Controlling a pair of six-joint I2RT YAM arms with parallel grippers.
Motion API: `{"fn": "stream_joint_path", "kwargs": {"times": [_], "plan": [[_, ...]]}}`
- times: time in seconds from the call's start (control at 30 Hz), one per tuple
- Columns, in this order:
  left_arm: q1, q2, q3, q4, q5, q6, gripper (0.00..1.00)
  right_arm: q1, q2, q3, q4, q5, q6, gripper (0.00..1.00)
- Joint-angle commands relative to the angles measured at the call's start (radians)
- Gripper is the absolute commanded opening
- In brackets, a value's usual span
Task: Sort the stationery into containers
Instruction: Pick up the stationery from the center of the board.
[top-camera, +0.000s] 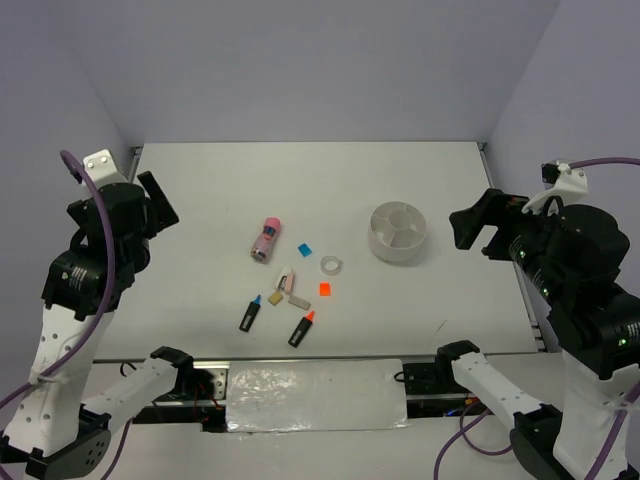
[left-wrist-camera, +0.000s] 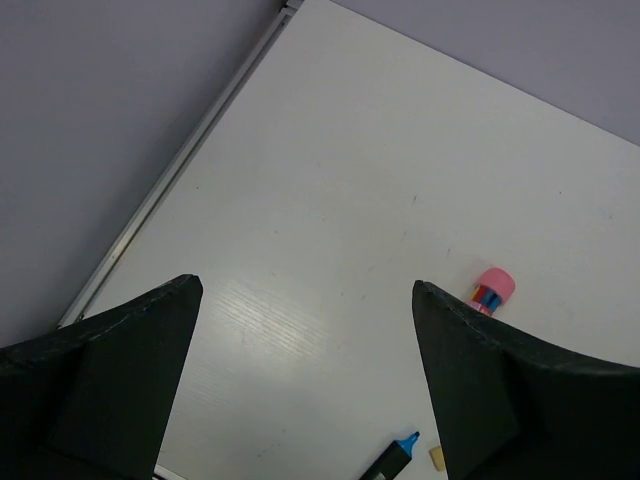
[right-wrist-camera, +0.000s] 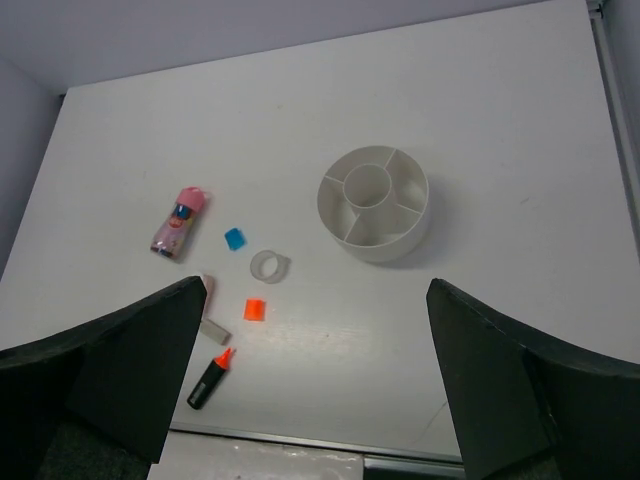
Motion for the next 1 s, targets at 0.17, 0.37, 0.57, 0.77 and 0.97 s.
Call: {"fn": "stream_joint_path", "kwargs": {"times": [0.17,0.37,0.57,0.77,0.97], "plan": [[-0.006,0.005,0.008,0.014,-0.081,-0.009,0.99,-0.006,0.005,-0.012,0.049,0.007,0.014,1.0],[-0.02,0.031,-0.017,0.09,0.035,0.082,0.99,-0.005,-0.009,-0.051,0.101,-0.091,0.002,1.0],[-0.021,0.145,-0.036,0.164,0.282,0.129,0.99,-0.005,0.028,-0.098,0.077,-0.088,0.05,1.0],[-0.043,0.392,-0.056,0.221,0.484,0.151,0.99,-0.005,0.059,-0.18,0.095,-0.21,0.063,1.0],[-0.047,0.665,-0.087,0.342,0.707,0.201,0.99,-0.005,0.034,-0.238,0.136,-0.269,0.065,1.0]]}}
